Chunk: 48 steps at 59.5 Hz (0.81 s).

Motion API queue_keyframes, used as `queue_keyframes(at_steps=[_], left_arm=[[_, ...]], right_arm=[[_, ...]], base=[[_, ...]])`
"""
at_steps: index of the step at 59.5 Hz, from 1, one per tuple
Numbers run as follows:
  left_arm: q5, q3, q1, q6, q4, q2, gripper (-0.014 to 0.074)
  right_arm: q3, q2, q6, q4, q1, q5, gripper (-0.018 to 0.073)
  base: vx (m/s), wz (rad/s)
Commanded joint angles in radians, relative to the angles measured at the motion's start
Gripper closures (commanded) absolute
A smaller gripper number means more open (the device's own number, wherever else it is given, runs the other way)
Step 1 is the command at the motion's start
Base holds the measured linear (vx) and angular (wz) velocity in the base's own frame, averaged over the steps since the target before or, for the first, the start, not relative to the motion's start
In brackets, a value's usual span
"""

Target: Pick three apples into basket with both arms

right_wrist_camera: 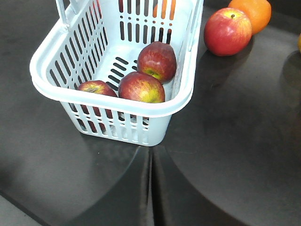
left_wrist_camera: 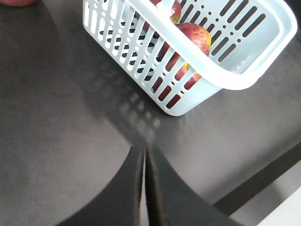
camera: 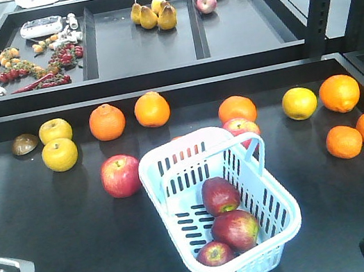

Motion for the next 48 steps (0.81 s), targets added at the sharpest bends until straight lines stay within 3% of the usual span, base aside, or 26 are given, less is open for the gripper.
queue_keyframes(at_steps=[1, 16, 32, 48], left_arm=[[-0.022, -0.016, -0.005, -0.004, -0.013, -0.008, 0.0603], [-0.085, -0.016, -0.005, 0.002, -0.014, -0.008, 0.0603], [-0.329, -0.020, -0.005, 0.006, -0.005, -0.012, 0.0603], [-0.379, -0.028, -0.005, 0.051, 0.228, -0.062, 0.0603]], right_arm=[[-0.027, 0.004, -0.003, 0.004, -0.003, -0.052, 0.0565], [-0.027, 0.004, -0.003, 0.004, -0.003, -0.052, 0.0565], [-0.027, 0.004, -0.003, 0.004, -0.003, -0.052, 0.0565], [-0.027, 0.004, -0.003, 0.005, -0.003, -0.052, 0.0565]], base=[[0.00, 0.00], [0.00, 0.00], [0.00, 0.00], [0.00, 0.00]])
